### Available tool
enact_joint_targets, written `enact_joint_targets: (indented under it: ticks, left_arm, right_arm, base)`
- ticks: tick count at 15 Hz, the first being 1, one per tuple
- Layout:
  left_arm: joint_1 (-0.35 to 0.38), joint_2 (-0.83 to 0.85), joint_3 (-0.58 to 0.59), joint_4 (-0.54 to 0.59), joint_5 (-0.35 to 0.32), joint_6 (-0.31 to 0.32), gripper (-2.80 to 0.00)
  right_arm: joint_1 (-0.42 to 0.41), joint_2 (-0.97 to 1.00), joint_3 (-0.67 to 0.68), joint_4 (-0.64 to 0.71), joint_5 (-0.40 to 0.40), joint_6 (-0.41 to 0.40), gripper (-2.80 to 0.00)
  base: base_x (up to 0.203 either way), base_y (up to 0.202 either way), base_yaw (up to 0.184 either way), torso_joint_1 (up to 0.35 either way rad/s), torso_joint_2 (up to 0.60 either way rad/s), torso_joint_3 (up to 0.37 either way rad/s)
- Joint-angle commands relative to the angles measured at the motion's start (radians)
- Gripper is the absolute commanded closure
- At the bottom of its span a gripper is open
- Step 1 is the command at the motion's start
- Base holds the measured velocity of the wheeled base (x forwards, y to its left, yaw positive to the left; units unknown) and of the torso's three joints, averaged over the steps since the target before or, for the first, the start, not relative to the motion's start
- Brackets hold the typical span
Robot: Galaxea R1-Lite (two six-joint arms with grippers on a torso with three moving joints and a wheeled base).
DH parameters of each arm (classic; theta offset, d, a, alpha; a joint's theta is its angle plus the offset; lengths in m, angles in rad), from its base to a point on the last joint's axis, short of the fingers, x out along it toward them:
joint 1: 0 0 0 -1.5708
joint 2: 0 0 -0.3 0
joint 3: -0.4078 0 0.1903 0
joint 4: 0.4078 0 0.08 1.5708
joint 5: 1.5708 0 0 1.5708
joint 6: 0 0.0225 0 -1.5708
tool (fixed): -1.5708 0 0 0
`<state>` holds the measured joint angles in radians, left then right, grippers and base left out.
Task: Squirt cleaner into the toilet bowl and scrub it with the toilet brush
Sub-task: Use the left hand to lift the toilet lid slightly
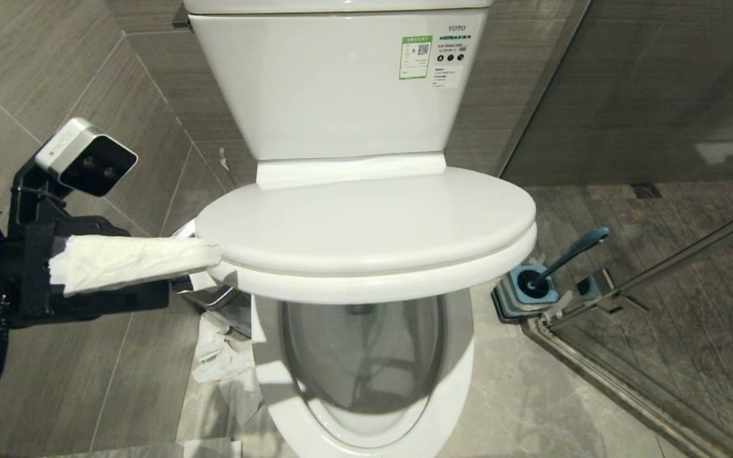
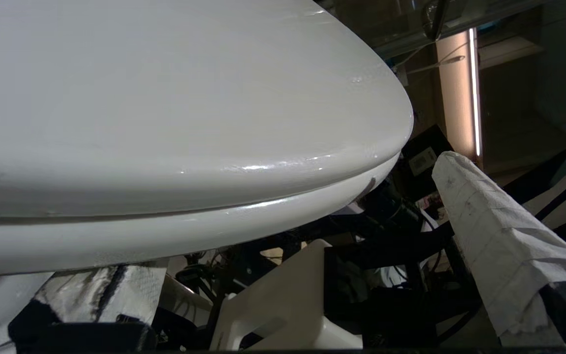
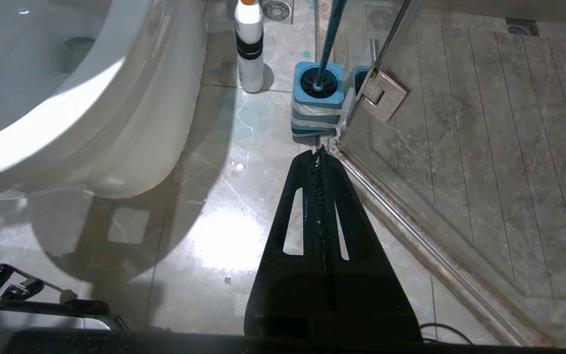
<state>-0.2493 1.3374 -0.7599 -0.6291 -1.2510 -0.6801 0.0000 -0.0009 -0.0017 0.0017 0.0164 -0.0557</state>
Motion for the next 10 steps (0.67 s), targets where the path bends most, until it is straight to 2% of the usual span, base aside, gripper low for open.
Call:
enact_joint_targets:
  ticks: [1, 5, 10]
  left_arm:
    - [-0.002, 0.0, -0.037, -0.007, -0.007, -0.011, -2.8]
    - [-0.002, -0.004, -0.124, -0.028, -0.004, -0.138, -2.8]
    - [0.003, 0.006, -0.134, -0.226, 0.0, -0.258, -2.8]
  right_arm:
    - [0.0, 0.001, 0.0, 0.0, 0.0, -0.001, 0.0]
    - [0.0, 0.001, 0.0, 0.0, 0.0, -0.001, 0.0]
    - [0.0, 0.001, 0.0, 0.0, 0.0, -0.001, 0.0]
  base:
    - [0.0, 0.0, 0.0, 0.0, 0.0, 0.0]
    - [0.0, 0.0, 0.0, 0.0, 0.0, 0.0]
    - [0.0, 0.0, 0.0, 0.0, 0.0, 0.0]
